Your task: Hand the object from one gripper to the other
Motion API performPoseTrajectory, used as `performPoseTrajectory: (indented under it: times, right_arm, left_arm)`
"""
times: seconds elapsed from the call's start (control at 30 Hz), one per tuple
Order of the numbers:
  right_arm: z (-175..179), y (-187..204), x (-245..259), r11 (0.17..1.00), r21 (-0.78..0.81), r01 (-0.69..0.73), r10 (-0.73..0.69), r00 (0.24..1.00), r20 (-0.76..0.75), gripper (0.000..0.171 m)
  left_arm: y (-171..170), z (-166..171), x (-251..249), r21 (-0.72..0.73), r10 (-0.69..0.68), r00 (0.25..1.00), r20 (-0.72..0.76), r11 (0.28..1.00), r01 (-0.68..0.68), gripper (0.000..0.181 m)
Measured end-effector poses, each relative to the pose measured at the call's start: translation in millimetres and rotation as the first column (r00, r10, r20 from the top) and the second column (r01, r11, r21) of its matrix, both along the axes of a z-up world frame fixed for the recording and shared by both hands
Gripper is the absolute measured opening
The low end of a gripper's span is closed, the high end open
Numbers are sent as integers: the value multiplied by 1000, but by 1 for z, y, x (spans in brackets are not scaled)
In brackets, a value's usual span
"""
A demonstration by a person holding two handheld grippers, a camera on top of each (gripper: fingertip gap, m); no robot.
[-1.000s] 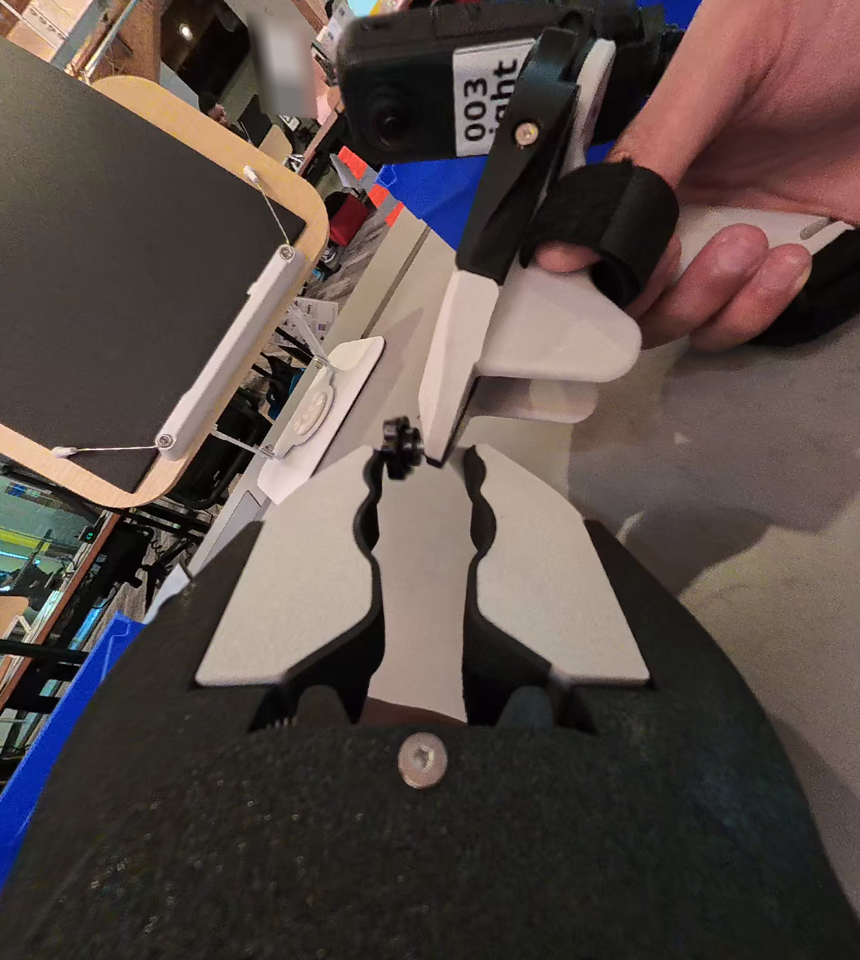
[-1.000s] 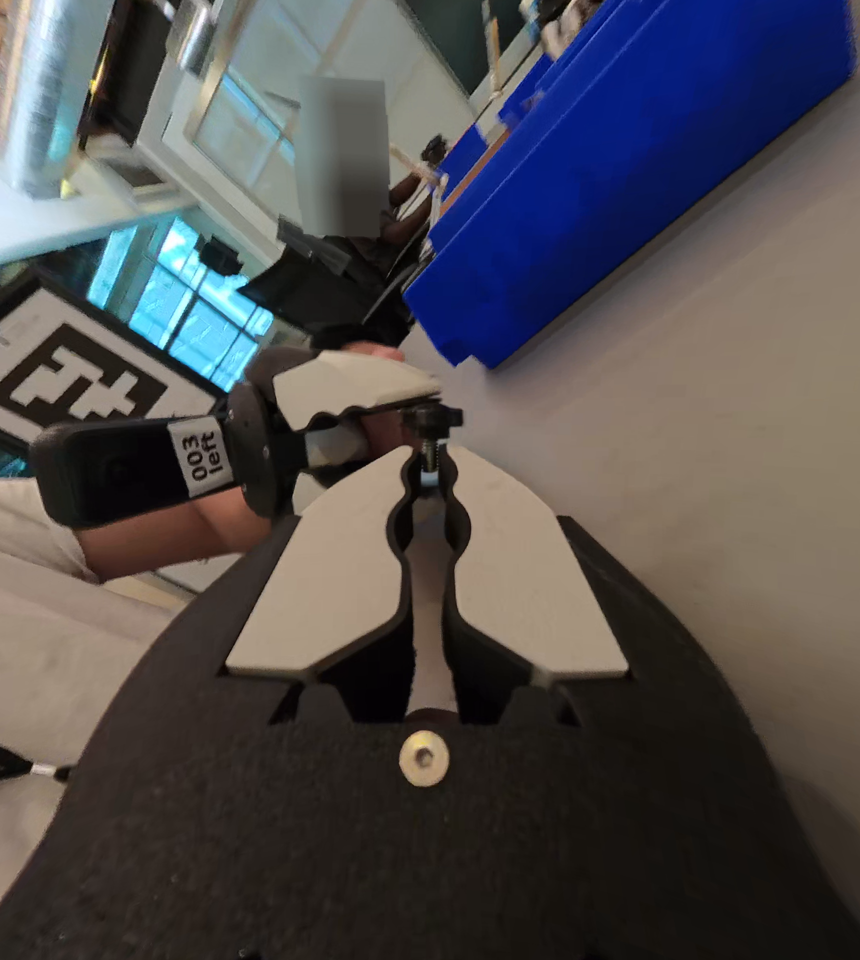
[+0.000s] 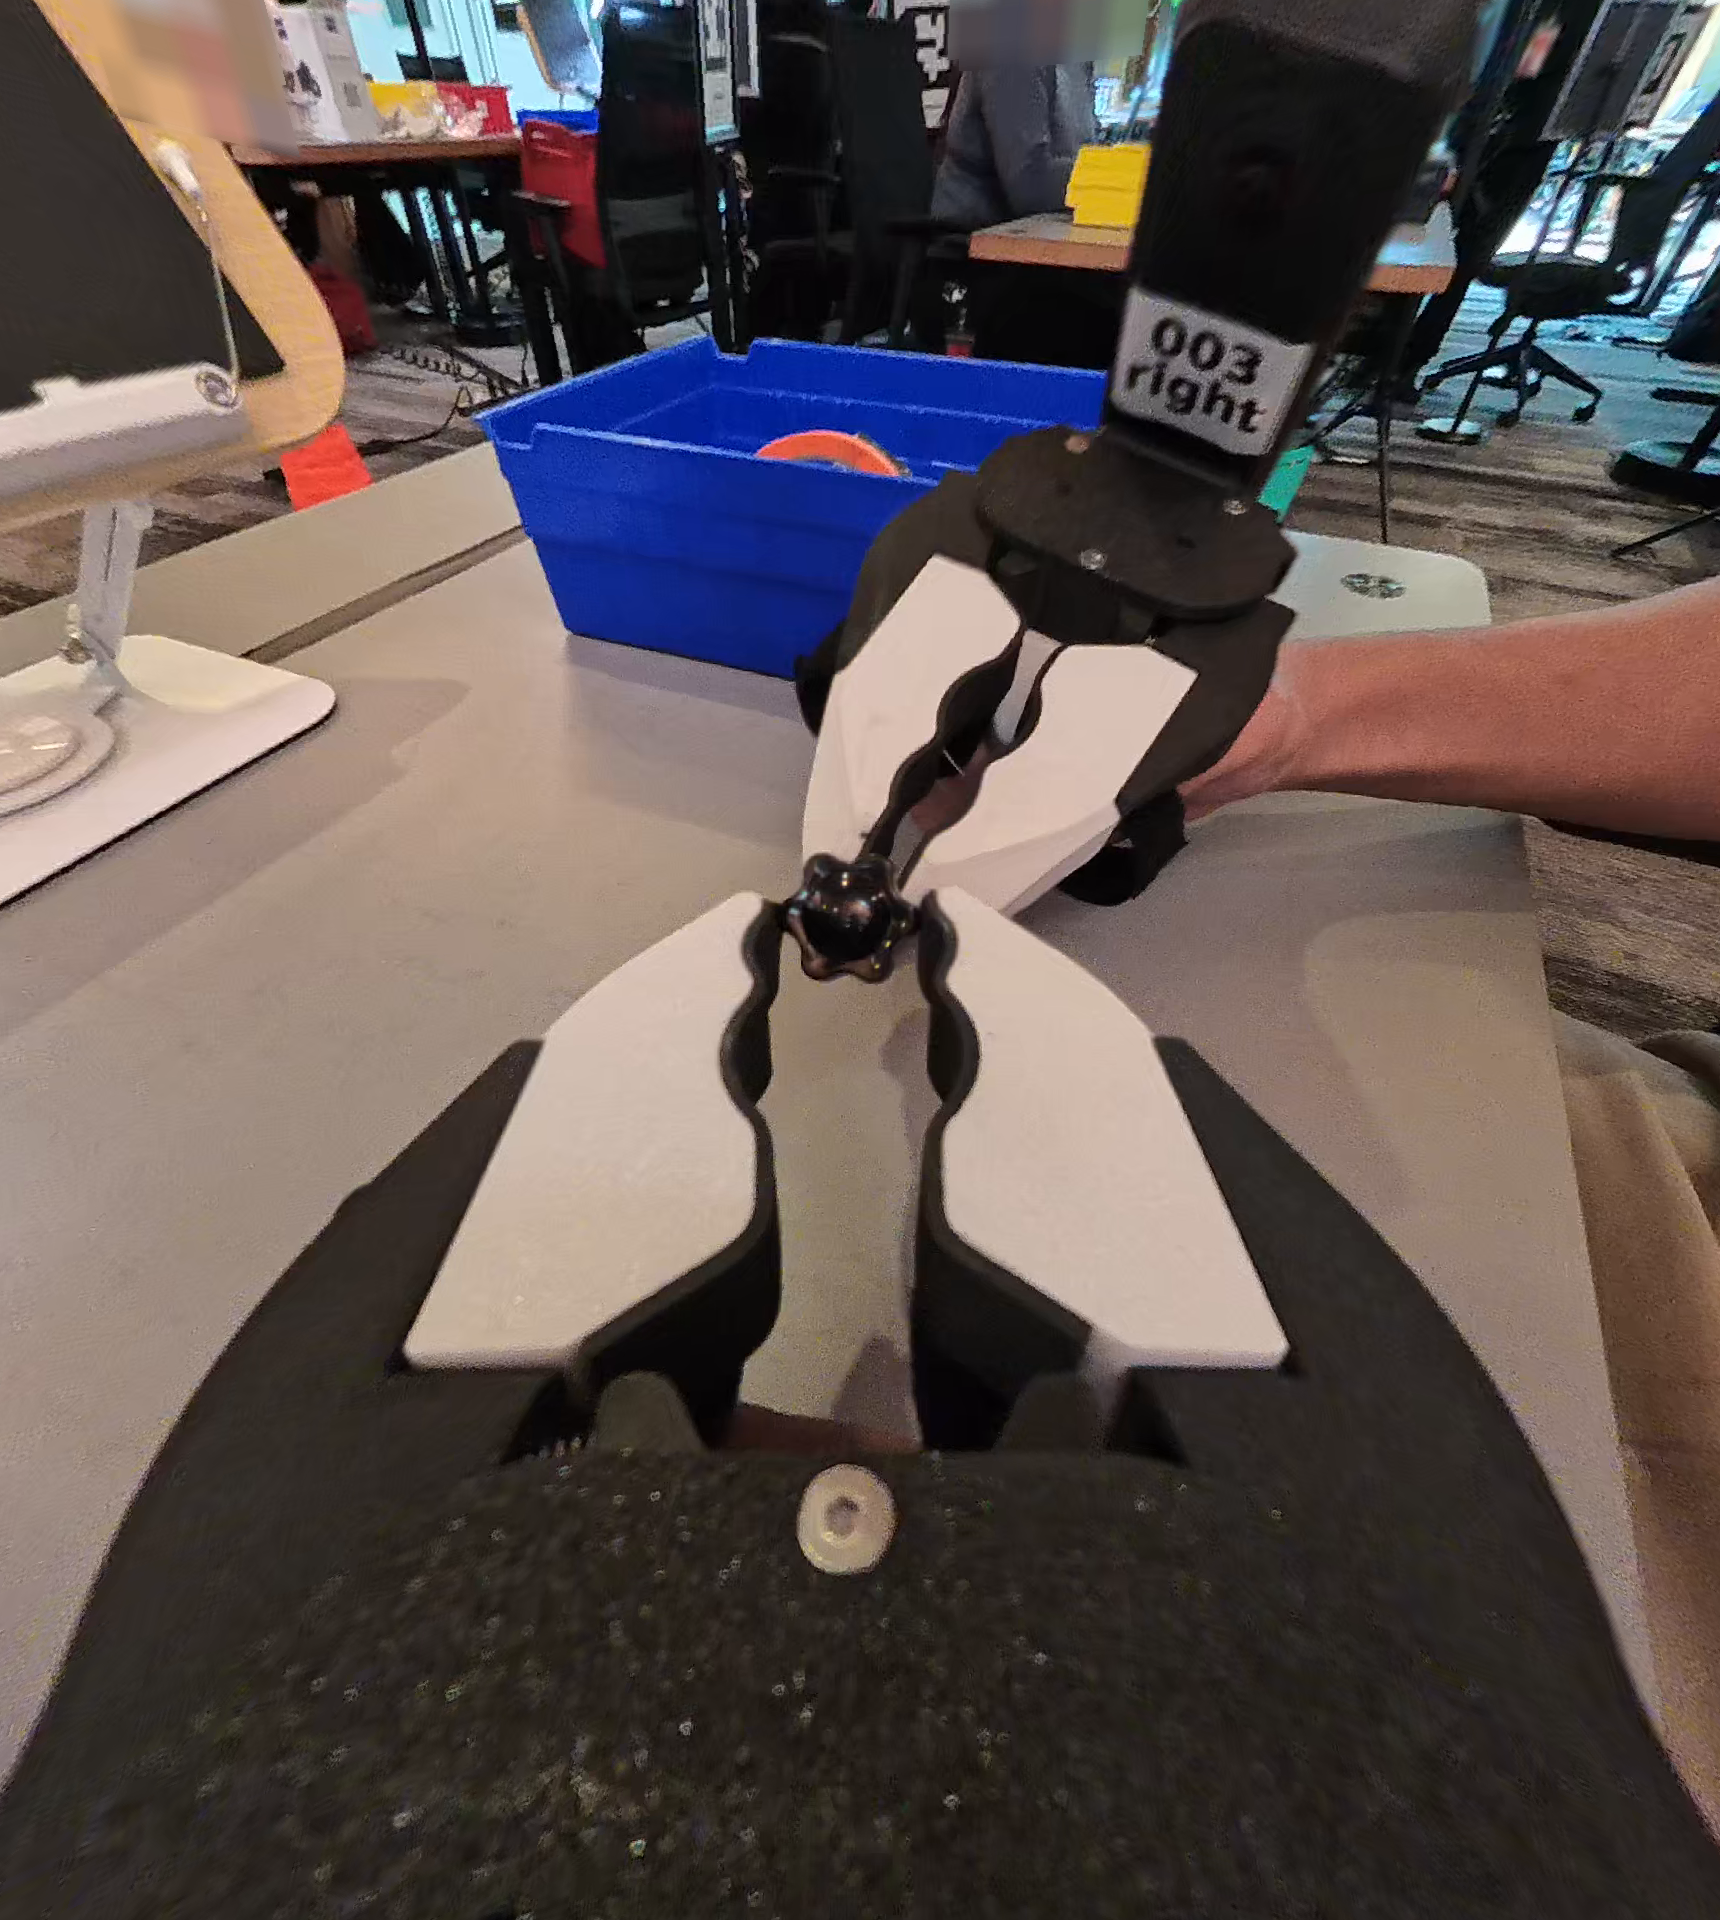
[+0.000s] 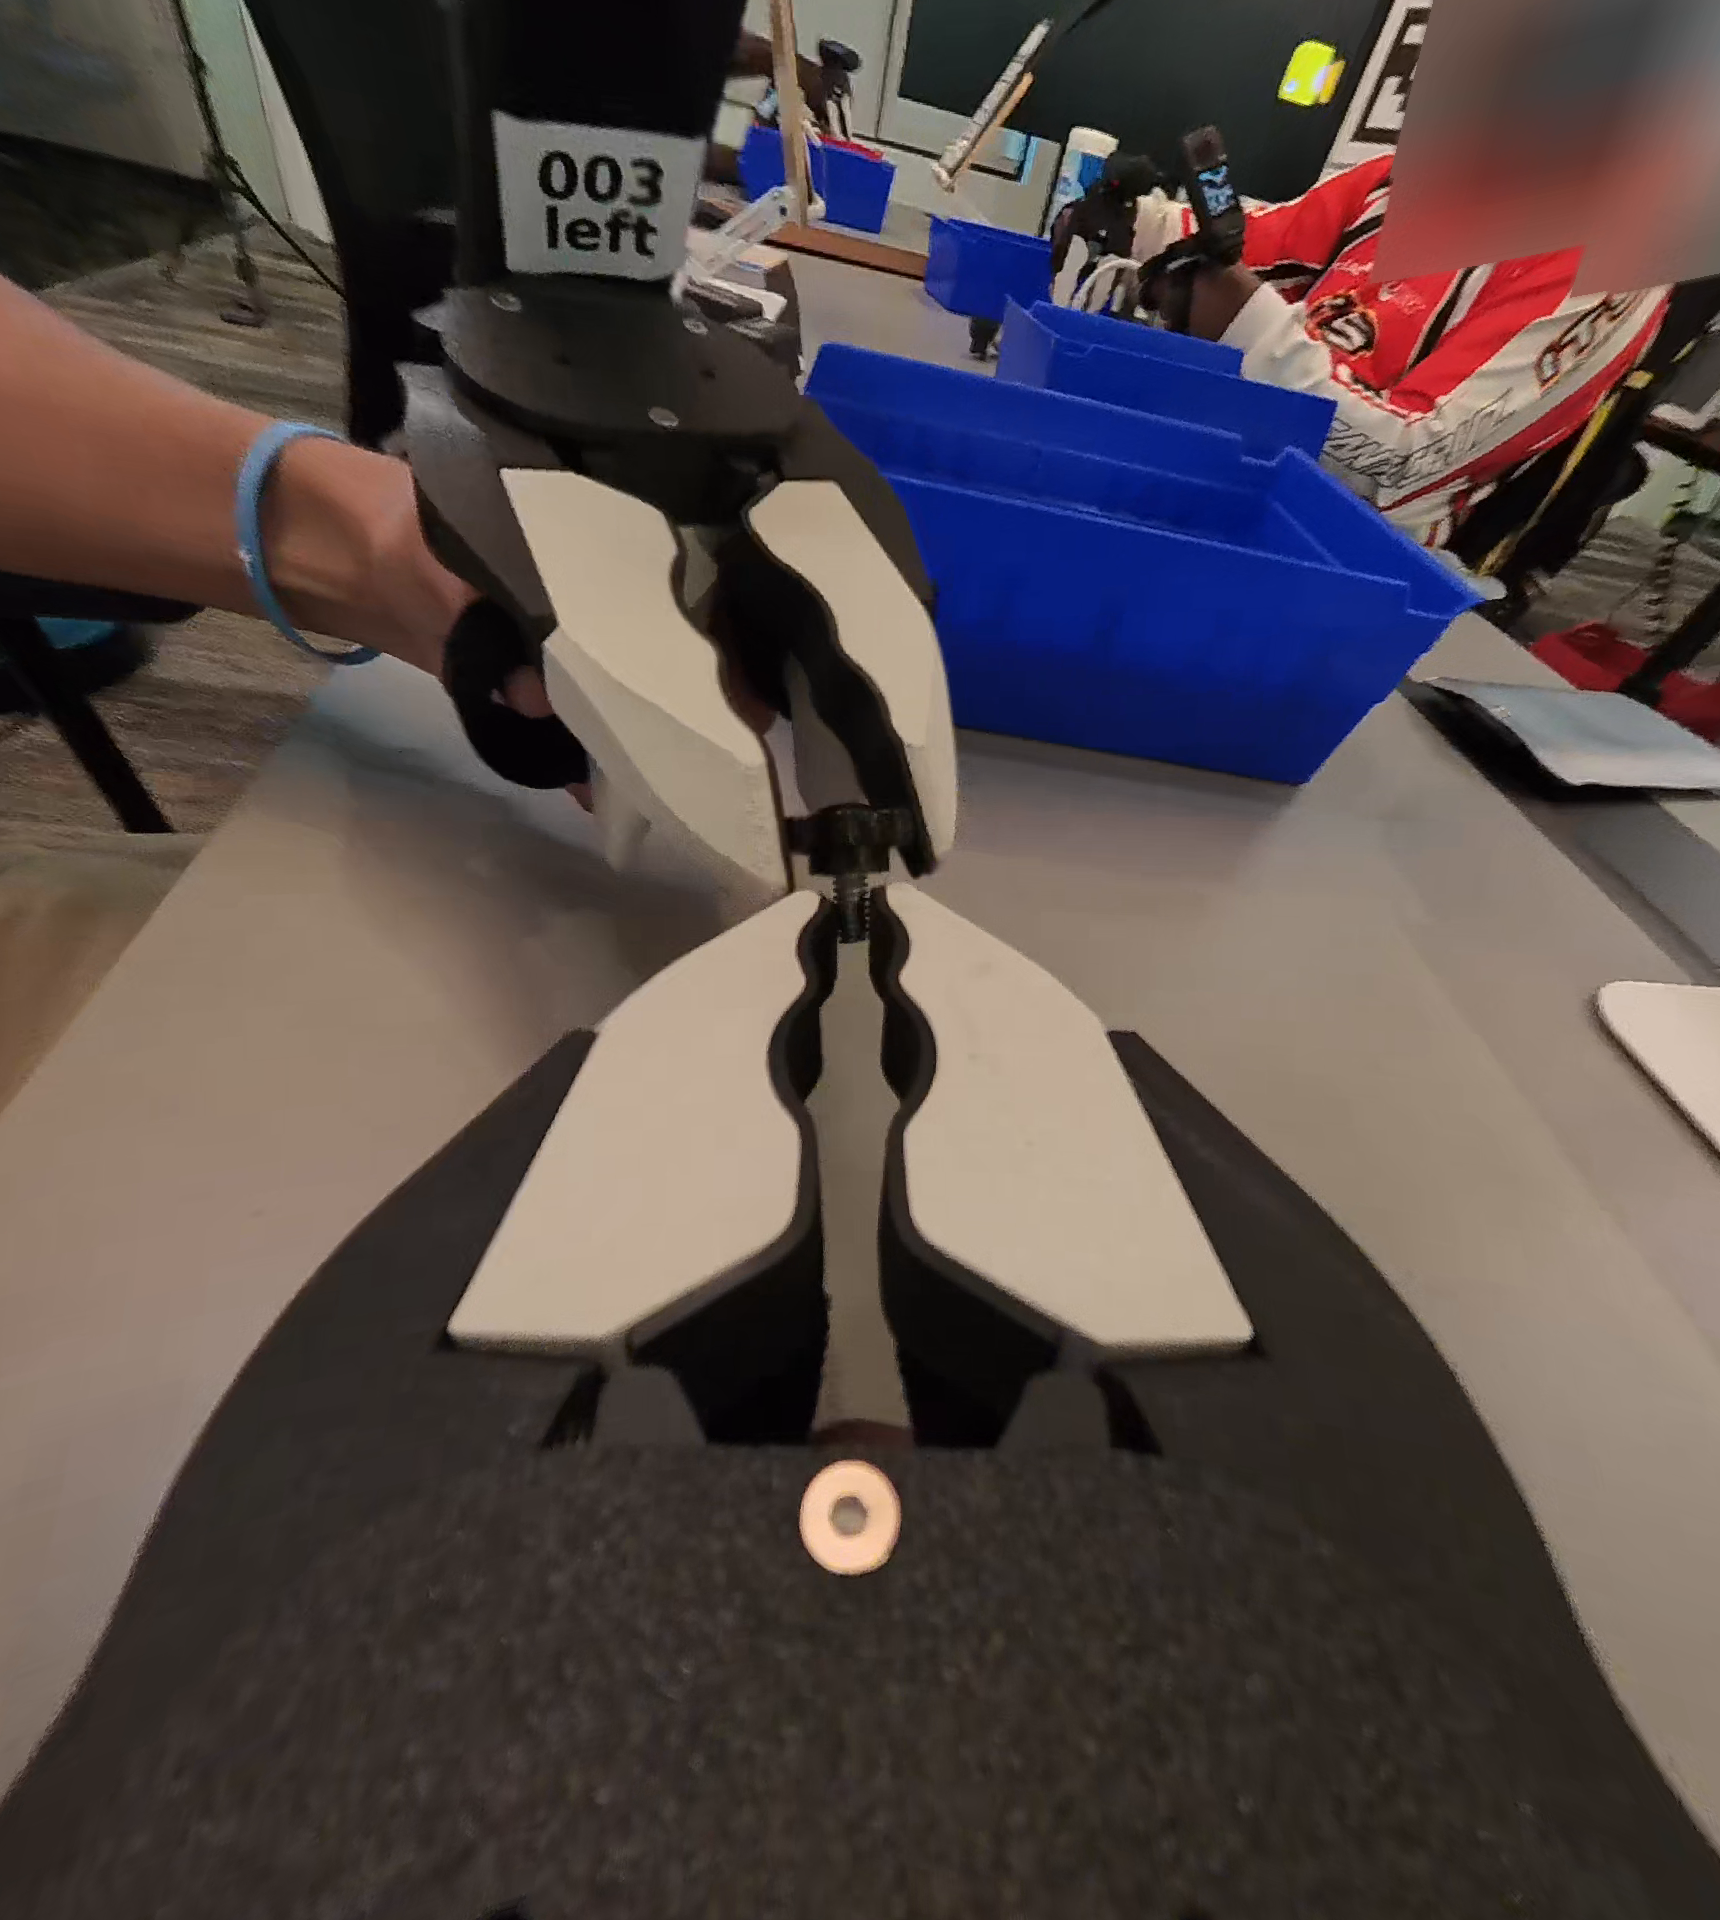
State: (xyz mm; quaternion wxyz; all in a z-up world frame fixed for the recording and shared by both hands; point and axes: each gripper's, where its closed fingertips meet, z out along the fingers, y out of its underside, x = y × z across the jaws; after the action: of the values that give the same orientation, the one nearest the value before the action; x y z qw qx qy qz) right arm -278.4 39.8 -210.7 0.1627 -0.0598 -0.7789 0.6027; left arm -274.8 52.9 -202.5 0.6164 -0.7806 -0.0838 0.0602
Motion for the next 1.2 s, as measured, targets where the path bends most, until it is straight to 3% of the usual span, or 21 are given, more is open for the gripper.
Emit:
performPoseTrajectory:
  times: [0.17,0.23,0.33,0.4,0.47,0.53,0.6,0.7,0.9,1.2]
  right_arm:
    - [-7,2,0,1000,-11,-23,24,992,121,7]
    - [-13,9,-6,1000,9,5,-6,990,144,18]
    - [-6,19,-19,996,-23,82,-77,982,171,21]
    - [5,18,-21,993,-61,105,-94,984,151,27]
    - [7,15,-22,988,-41,146,-139,980,144,18]
    - [1,9,-25,981,-6,192,-185,954,237,16]
    - [-3,-2,-25,979,-36,202,-174,909,380,31]
    - [-16,-13,-23,977,-34,210,-166,854,494,37]
    - [-24,-14,-28,967,13,256,-235,866,441,26]
    - [-29,2,-34,967,6,256,-224,833,506,25]
  left_arm:
    - [1,-4,-1,-37,1,999,-34,999,-2,24]
    - [-3,-1,-9,-50,55,994,-90,997,-60,25]
    - [-15,-3,-29,-106,158,965,-208,977,-183,25]
    - [-22,-13,-40,-202,181,907,-381,940,-273,24]
    - [-28,-21,-49,-274,172,802,-572,881,-385,25]
    - [-28,-23,-53,-304,114,668,-735,825,-476,25]
    - [-23,-25,-49,-311,57,581,-812,799,-515,25]
    - [-17,-23,-44,-306,30,535,-844,792,-528,25]
    - [-10,-24,-36,-311,-13,491,-871,789,-530,25]
    - [-10,-27,-37,-292,23,497,-867,786,-545,30]
